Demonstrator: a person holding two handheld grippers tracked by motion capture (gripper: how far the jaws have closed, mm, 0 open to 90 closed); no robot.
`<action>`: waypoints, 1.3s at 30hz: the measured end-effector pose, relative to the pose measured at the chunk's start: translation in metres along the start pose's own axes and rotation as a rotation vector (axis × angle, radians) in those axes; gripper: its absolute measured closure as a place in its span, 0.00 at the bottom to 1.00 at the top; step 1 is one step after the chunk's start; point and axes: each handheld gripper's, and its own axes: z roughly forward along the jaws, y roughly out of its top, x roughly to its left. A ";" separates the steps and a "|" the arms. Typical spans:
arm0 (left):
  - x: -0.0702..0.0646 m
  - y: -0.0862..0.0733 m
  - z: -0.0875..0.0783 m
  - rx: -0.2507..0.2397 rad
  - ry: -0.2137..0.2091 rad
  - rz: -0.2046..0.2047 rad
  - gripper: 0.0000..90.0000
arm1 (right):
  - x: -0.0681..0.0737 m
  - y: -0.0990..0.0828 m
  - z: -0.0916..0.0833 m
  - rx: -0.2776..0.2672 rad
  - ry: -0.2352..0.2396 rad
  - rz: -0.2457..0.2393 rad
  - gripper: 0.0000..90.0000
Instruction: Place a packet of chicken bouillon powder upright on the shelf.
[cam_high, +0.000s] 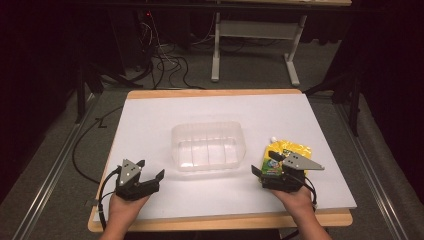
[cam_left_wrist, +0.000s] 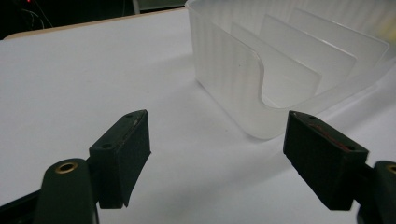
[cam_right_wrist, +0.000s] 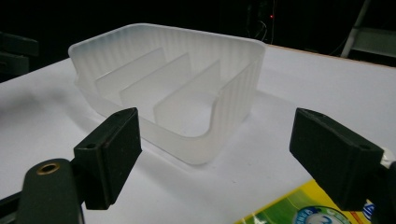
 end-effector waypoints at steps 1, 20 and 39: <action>0.000 0.000 0.000 0.000 0.000 0.000 0.26 | -0.002 0.000 0.000 0.001 -0.004 0.003 0.20; 0.001 0.002 0.009 0.017 -0.015 0.003 0.21 | -0.045 -0.009 -0.020 0.039 -0.109 0.098 0.26; 0.008 -0.002 0.011 0.033 -0.032 -0.006 0.22 | -0.143 -0.038 -0.034 0.111 -0.275 0.315 0.30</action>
